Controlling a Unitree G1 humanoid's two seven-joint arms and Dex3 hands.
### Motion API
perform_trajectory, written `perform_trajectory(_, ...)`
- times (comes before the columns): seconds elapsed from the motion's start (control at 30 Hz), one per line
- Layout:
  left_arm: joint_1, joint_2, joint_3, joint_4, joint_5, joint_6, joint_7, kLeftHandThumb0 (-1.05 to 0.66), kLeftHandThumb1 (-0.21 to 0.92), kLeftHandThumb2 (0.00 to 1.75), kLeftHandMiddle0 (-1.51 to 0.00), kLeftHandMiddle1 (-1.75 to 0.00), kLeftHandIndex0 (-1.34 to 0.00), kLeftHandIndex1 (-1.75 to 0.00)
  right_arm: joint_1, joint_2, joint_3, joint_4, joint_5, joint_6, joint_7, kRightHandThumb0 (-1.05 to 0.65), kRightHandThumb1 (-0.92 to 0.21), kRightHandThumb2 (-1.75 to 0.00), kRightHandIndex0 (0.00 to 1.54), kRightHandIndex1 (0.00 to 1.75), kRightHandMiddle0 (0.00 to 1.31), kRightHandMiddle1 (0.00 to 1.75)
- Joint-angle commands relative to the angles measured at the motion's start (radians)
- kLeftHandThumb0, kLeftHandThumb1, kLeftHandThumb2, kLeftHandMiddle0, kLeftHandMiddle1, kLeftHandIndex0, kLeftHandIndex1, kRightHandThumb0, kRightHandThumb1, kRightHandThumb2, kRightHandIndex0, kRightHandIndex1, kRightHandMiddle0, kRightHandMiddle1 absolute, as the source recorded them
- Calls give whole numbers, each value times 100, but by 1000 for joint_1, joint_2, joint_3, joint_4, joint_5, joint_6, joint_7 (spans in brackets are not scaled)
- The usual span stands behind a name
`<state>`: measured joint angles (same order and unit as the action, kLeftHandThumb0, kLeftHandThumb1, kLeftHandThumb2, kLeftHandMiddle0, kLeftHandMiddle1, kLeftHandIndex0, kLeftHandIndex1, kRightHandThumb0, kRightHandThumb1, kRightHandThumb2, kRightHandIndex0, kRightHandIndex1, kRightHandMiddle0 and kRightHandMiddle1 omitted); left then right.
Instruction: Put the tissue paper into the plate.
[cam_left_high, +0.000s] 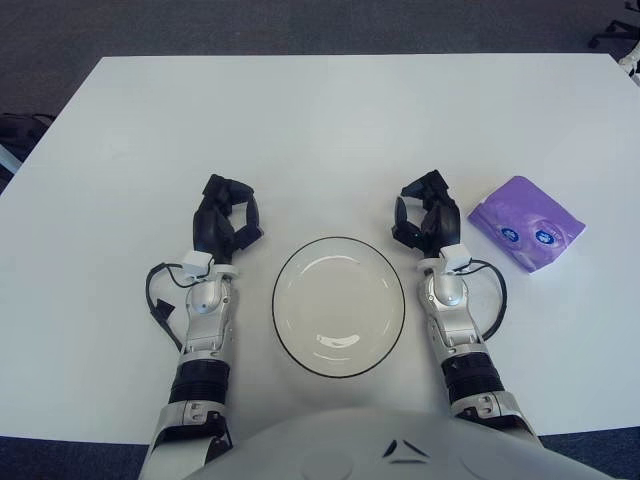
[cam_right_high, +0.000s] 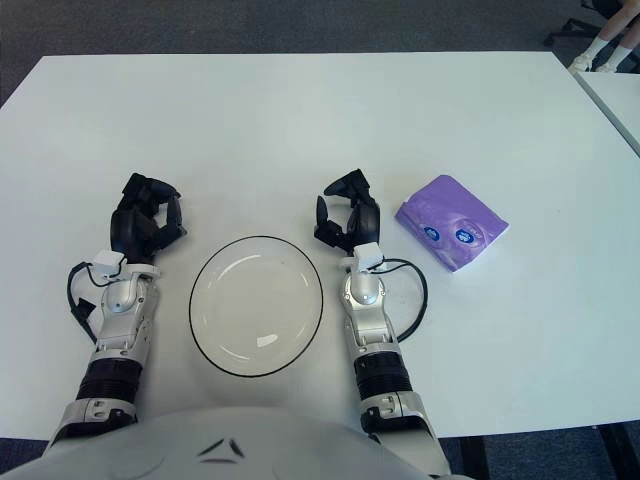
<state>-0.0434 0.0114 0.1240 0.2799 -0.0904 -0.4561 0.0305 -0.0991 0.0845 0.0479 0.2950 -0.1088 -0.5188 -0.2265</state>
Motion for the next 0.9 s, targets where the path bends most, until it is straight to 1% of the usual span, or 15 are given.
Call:
perform_trajectory(0.0, 92, -34, -18, 125, 22, 24, 3, -41, 57, 101, -64, -175, -42, -175, 115, -33, -4, 85, -29, -15, 7, -41, -55, -103, 63, 153, 43, 175)
perform_trajectory(0.27, 90, -37, -22, 126, 32, 27, 14, -41, 57, 101, -67, -175, -42, -175, 120, -45, -6, 64, -22, -8, 30, -41, -55, -102, 63, 153, 43, 175)
perform_trajectory(0.43, 89, -41, -25, 128, 27, 25, 12, -41, 57, 101, -67, -175, -42, -175, 124, -67, -3, 28, -22, 9, 66, -40, -58, -99, 61, 150, 41, 175)
perform_trajectory(0.47, 89, -42, -25, 129, 25, 24, 11, -41, 57, 101, -67, -175, -42, -175, 125, -74, -2, 18, -24, 12, 75, -40, -60, -96, 59, 149, 39, 175)
perform_trajectory(0.5, 88, -44, -26, 129, 23, 23, 9, -41, 57, 102, -67, -175, -42, -175, 127, -88, 1, -5, -26, 18, 93, -40, -61, -95, 59, 148, 39, 175)
perform_trajectory(0.6, 87, -48, -27, 131, 20, 23, 8, -41, 56, 102, -66, -175, -42, -175, 134, -129, 5, -71, -31, 36, 141, -38, -68, -85, 55, 143, 34, 175)
perform_trajectory(0.73, 85, -51, -30, 134, 25, 19, 12, -41, 56, 102, -65, -175, -42, -175, 140, -199, 10, -143, -65, 27, 195, -37, -79, -72, 50, 137, 27, 175)
perform_trajectory(0.8, 83, -53, -31, 139, 27, 15, 13, -41, 56, 102, -65, -175, -42, -175, 147, -245, 11, -189, -67, 28, 240, -36, -83, -65, 47, 134, 24, 175)
perform_trajectory(0.83, 82, -53, -31, 142, 27, 13, 13, -41, 56, 102, -65, -175, -42, -175, 145, -280, 10, -205, -54, 22, 279, -36, -86, -61, 45, 133, 23, 175)
perform_trajectory(0.87, 80, -54, -31, 145, 29, 12, 15, -41, 56, 103, -65, -175, -42, -175, 138, -331, 6, -215, -41, 7, 327, -36, -88, -58, 40, 130, 21, 175)
